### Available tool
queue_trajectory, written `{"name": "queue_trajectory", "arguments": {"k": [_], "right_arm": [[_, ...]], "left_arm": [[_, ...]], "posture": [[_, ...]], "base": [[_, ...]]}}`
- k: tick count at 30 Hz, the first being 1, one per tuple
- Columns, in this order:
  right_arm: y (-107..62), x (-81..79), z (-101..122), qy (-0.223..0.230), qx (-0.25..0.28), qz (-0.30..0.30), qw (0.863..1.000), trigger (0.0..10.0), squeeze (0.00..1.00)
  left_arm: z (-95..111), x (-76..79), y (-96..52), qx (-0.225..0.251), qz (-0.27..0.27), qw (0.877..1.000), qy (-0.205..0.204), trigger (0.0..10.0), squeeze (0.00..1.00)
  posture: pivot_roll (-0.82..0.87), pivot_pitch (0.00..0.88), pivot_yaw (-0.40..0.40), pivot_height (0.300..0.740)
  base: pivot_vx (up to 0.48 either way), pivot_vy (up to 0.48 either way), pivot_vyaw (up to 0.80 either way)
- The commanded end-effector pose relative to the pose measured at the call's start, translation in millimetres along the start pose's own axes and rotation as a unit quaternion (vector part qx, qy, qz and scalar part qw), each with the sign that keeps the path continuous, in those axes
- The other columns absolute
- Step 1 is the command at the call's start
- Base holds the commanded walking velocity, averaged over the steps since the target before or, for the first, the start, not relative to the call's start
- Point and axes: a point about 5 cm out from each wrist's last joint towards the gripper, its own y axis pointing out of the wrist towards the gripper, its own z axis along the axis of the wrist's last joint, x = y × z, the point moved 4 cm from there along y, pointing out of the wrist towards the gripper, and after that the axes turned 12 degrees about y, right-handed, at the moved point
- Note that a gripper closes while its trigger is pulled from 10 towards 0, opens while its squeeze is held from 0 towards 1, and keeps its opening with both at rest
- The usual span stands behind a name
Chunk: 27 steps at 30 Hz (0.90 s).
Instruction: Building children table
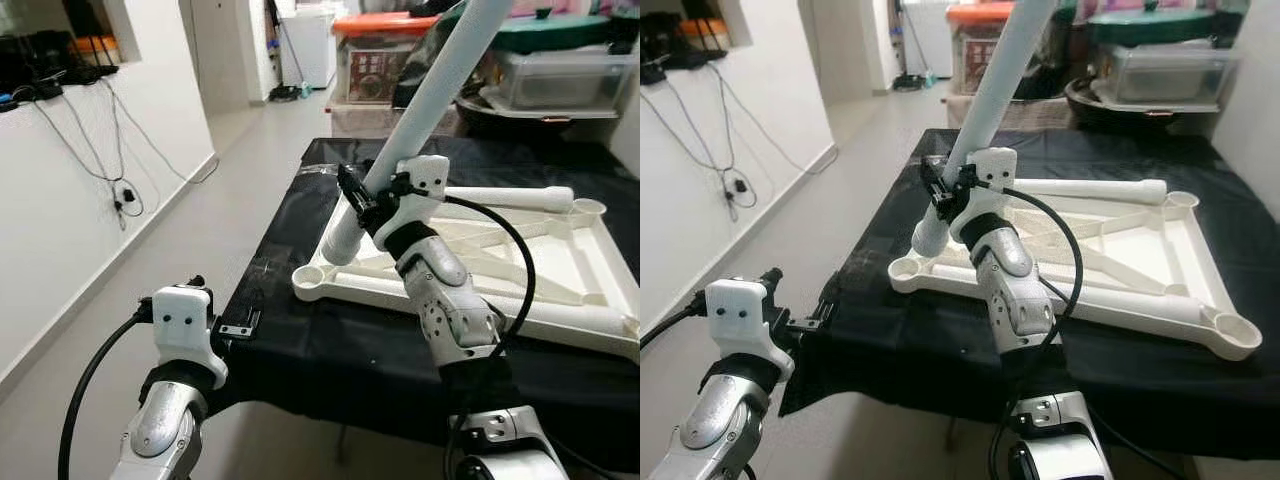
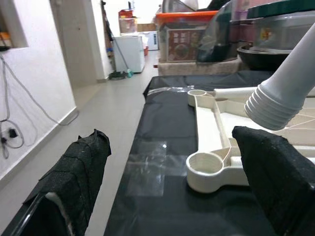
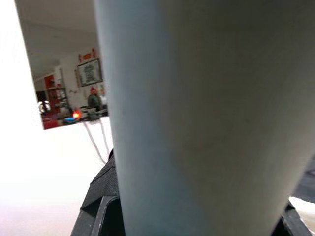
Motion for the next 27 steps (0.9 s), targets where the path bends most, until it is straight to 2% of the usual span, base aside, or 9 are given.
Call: {"name": "queue_trajectory", "arguments": {"k": [1, 17, 25, 27], "right_arm": [[1.2, -3.1, -0.8, -0.002, 0.002, 0.003, 1.000, 10.0, 0.00], [1.2, -2.9, -2.9, -0.009, 0.007, 0.003, 1.000, 10.0, 0.00], [7.3, -6.0, 1.8, -0.002, 0.010, 0.019, 1.000, 10.0, 0.00], [14.2, -12.5, 1.5, 0.019, -0.009, 0.058, 0.998, 10.0, 0.00]], "left_arm": [[-2.4, -1.2, 0.4, -0.003, 0.002, 1.000, 0.002, 10.0, 0.00], [-4.1, 4.7, 0.3, -0.005, -0.001, 1.000, -0.004, 10.0, 0.00], [-4.9, 2.2, 0.8, -0.007, 0.009, 1.000, -0.004, 10.0, 0.00], [-6.5, 2.4, -0.8, -0.010, 0.008, 1.000, -0.005, 10.0, 0.00]], "posture": [[0.01, 0.009, 0.013, 0.740], [0.01, 0.019, 0.011, 0.740], [0.01, 0.025, 0.011, 0.740], [0.01, 0.026, 0.009, 0.740]], "base": [[0.334, 0.000, 0.00], [0.333, 0.000, 0.00], [0.000, 0.000, 0.00], [0.000, 0.000, 0.00]]}}
